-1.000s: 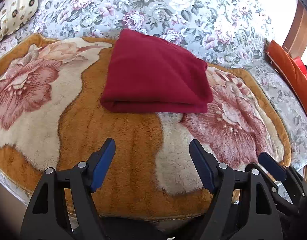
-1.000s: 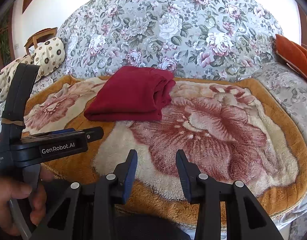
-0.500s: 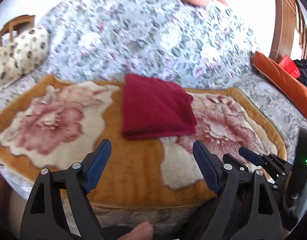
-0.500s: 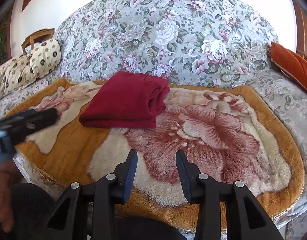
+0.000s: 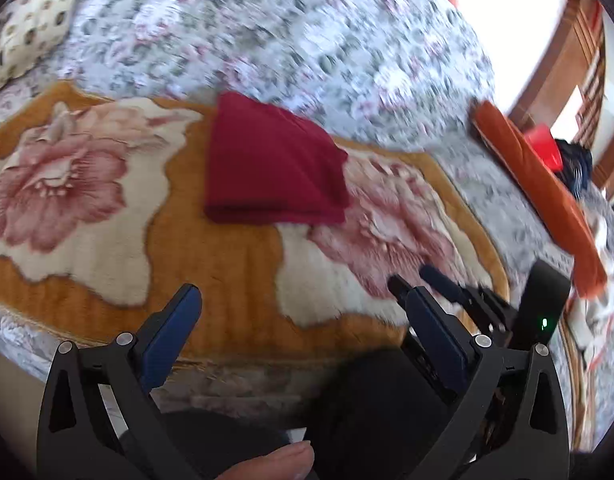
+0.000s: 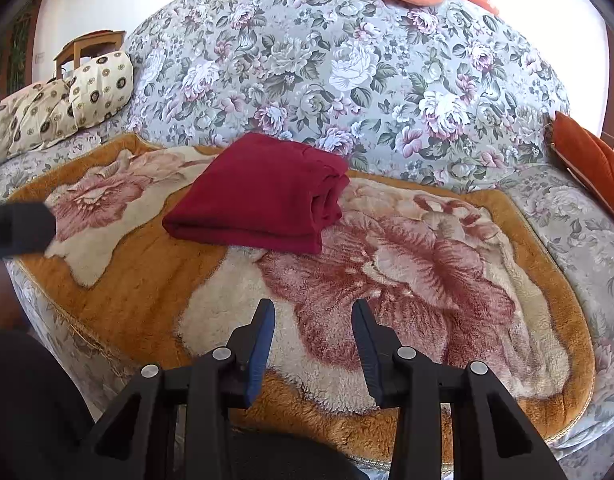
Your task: Fold small clothes
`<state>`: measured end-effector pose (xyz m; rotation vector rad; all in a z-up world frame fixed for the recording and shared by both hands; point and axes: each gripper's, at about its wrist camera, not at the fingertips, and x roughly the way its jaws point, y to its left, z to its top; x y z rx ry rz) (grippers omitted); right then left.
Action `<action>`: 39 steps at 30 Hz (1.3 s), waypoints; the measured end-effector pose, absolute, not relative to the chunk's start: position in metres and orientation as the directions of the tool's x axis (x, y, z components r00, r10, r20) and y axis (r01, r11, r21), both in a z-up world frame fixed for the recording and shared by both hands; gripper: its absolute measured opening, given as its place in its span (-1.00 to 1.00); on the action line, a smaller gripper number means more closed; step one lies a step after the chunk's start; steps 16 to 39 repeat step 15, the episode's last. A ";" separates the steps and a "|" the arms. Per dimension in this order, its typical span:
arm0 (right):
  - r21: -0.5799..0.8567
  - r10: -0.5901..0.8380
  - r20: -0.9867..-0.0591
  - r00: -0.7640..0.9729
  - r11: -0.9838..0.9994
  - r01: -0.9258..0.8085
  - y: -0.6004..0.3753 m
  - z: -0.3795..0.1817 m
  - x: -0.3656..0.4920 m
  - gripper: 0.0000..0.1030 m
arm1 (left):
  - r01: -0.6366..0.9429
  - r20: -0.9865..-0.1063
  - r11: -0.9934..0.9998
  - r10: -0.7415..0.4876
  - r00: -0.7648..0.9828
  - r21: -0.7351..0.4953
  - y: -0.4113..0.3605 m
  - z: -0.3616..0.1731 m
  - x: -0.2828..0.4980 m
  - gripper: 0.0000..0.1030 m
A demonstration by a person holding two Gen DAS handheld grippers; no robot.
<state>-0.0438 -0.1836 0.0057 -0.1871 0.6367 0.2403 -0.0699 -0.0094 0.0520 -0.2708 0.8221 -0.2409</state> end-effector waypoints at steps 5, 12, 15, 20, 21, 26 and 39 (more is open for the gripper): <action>-0.105 0.161 -0.614 0.772 0.953 -0.283 -0.182 0.004 -0.043 -0.26 | 0.129 -0.687 0.953 -0.289 0.667 -0.275 -0.018 0.055 -0.073 0.99; -0.097 0.164 -0.621 0.766 0.954 -0.283 -0.182 0.003 -0.042 -0.26 | 0.148 -0.670 0.969 -0.243 0.702 -0.197 -0.023 0.057 -0.079 0.99; -0.090 0.165 -0.620 0.767 0.956 -0.279 -0.183 0.003 -0.043 -0.26 | 0.154 -0.668 0.968 -0.247 0.701 -0.196 -0.023 0.057 -0.078 0.99; -0.090 0.165 -0.620 0.767 0.956 -0.279 -0.183 0.003 -0.043 -0.26 | 0.154 -0.668 0.968 -0.247 0.701 -0.196 -0.023 0.057 -0.078 0.99; -0.090 0.165 -0.620 0.767 0.956 -0.279 -0.183 0.003 -0.043 -0.26 | 0.154 -0.668 0.968 -0.247 0.701 -0.196 -0.023 0.057 -0.078 0.99; -0.090 0.165 -0.620 0.767 0.956 -0.279 -0.183 0.003 -0.043 -0.26 | 0.154 -0.668 0.968 -0.247 0.701 -0.196 -0.023 0.057 -0.078 0.99; -0.090 0.165 -0.620 0.767 0.956 -0.279 -0.183 0.003 -0.043 -0.26 | 0.154 -0.668 0.968 -0.247 0.701 -0.196 -0.023 0.057 -0.078 0.99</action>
